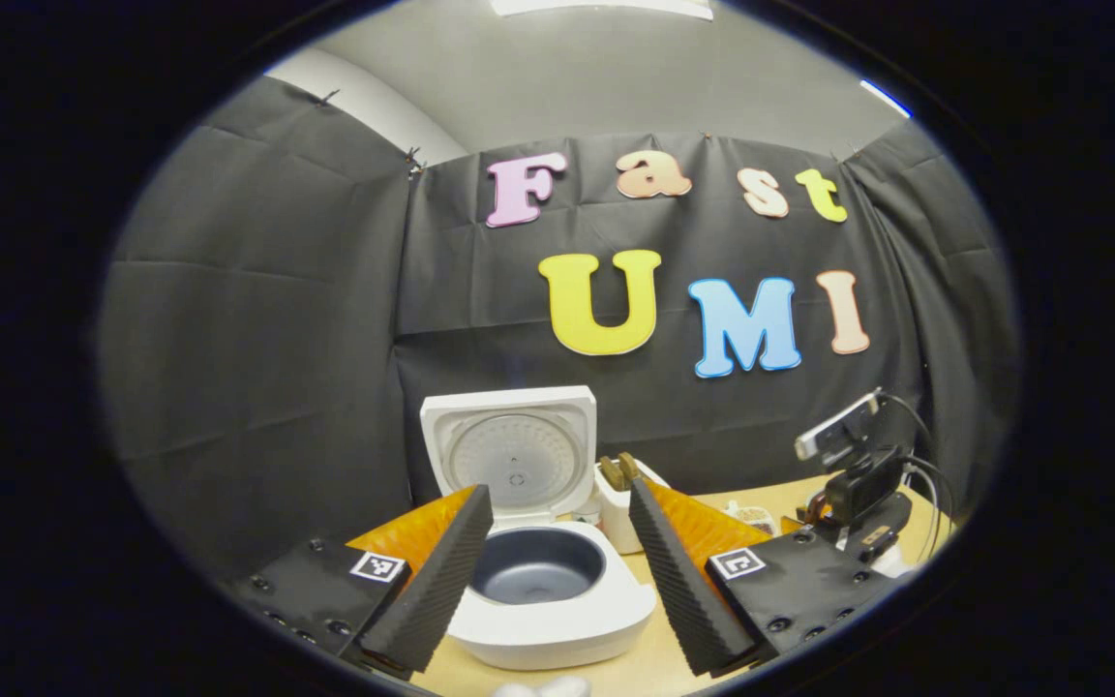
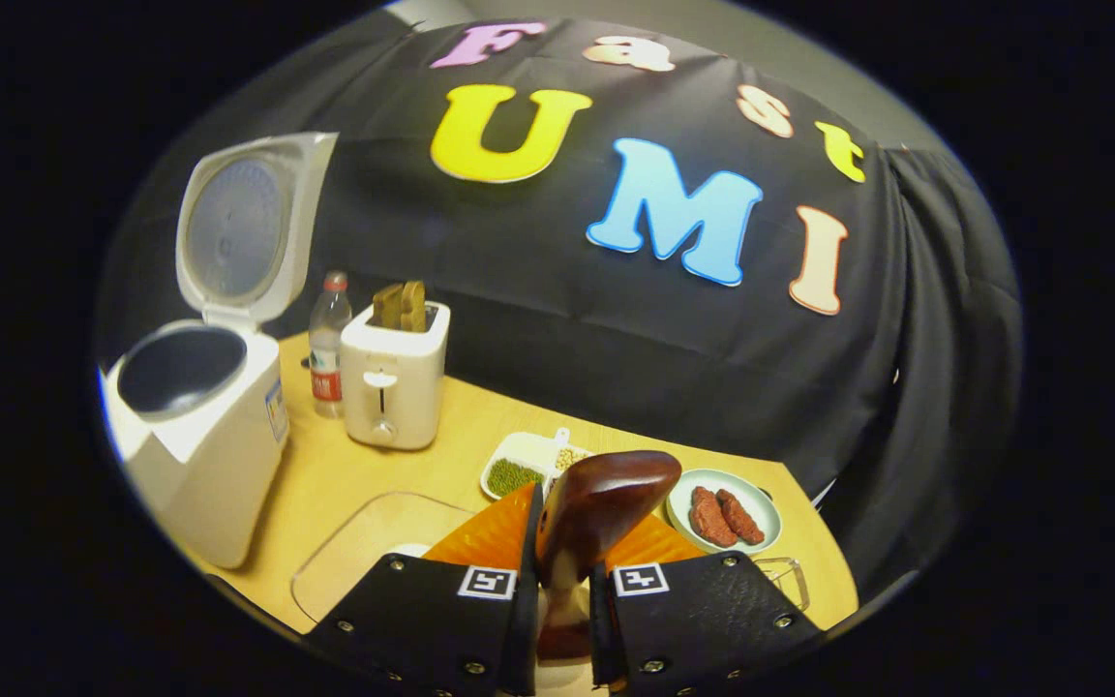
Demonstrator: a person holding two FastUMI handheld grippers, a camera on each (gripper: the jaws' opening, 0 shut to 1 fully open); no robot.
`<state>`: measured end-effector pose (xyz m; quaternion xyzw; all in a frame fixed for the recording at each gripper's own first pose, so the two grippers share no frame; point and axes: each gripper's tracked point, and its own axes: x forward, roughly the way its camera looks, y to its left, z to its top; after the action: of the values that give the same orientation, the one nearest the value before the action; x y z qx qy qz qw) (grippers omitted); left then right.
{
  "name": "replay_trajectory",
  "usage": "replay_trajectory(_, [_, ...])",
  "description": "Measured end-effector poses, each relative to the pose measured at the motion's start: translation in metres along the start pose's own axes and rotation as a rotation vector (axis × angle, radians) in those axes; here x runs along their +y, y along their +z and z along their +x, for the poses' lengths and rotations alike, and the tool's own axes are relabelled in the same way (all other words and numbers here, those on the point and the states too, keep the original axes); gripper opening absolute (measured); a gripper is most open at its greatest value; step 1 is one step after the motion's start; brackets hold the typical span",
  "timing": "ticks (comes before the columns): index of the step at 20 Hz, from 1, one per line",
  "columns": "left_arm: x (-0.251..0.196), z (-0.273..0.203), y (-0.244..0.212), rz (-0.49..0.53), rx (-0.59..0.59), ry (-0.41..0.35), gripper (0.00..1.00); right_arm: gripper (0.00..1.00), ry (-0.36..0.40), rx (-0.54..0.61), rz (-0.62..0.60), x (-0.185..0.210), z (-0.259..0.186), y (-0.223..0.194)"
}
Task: Close the left gripper, press the button to open the rice cooker; take a wooden spoon from the chopstick holder with the right hand, scoop a spoonful of rice and pour it into the rice cooker, then put the wooden spoon back into the chopstick holder.
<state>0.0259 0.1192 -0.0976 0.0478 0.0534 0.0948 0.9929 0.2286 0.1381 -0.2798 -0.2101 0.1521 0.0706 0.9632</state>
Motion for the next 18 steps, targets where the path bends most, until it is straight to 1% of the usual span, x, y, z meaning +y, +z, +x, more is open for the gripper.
replay_trajectory(2, [0.003,0.0,-0.005,0.001,0.01,0.006,0.98,0.22,0.015,0.037,-0.081,0.01,0.007,-0.019])
replay_trajectory(3, [0.004,0.001,-0.006,-0.001,0.016,0.008,0.98,0.22,0.028,0.051,-0.092,0.015,0.01,-0.027])
replay_trajectory(5, [0.008,0.0,-0.01,-0.001,0.022,0.015,0.98,0.23,0.053,0.052,-0.084,0.026,0.013,-0.028])
replay_trajectory(6, [0.009,0.0,-0.011,0.0,0.024,0.017,0.98,0.22,0.076,0.062,-0.064,0.034,0.014,-0.031])
replay_trajectory(8, [0.011,0.0,-0.012,-0.001,0.03,0.02,0.98,0.23,0.093,0.076,-0.035,0.041,0.011,-0.031])
replay_trajectory(11, [0.013,-0.002,-0.012,0.006,0.032,0.023,0.98,0.22,0.131,0.1,0.091,0.048,0.008,-0.031])
replay_trajectory(18, [0.018,0.0,-0.013,-0.006,0.041,0.022,0.98,0.23,0.17,0.154,0.54,0.037,0.008,-0.027])
